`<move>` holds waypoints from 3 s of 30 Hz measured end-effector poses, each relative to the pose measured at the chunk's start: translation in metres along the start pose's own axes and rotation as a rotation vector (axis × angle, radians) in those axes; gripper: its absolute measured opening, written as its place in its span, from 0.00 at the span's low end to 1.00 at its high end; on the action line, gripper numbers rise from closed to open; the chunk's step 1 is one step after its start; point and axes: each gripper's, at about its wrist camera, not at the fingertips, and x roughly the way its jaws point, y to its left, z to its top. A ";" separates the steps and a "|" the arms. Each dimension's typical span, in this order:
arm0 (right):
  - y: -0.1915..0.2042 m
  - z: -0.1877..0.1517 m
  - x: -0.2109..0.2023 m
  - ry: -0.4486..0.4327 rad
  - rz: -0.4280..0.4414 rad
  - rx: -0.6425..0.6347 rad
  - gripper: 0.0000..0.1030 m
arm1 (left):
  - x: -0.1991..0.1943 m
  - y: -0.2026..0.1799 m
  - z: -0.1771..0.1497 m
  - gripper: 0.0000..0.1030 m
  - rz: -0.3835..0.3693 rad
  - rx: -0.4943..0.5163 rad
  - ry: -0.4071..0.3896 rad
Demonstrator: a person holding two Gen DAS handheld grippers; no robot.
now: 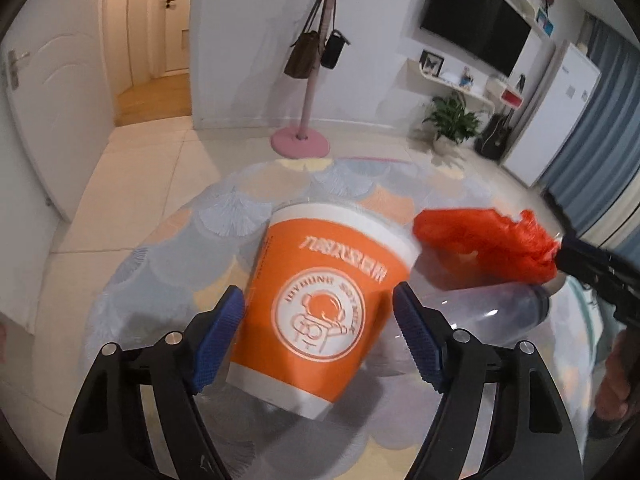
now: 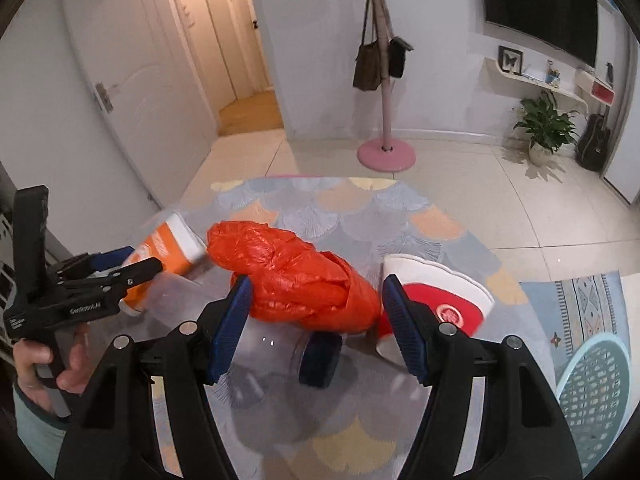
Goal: Collect trash
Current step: 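Grasp the orange paper cup with the left tool while the right tool grasps the orange plastic bag, then carry the orange cup and plastic bag to the basket and open both tools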
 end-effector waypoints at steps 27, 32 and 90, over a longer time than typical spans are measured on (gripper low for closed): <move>0.027 0.014 0.066 0.105 0.022 -0.042 0.69 | -0.013 0.025 -0.040 0.57 -0.120 -0.162 -0.023; 0.039 0.013 0.074 0.101 -0.032 -0.065 0.63 | -0.023 0.021 -0.047 0.57 -0.128 -0.166 -0.036; -0.328 -0.215 -0.168 -0.173 -0.320 0.880 0.33 | 0.029 -0.386 -0.056 0.57 -0.461 0.420 0.035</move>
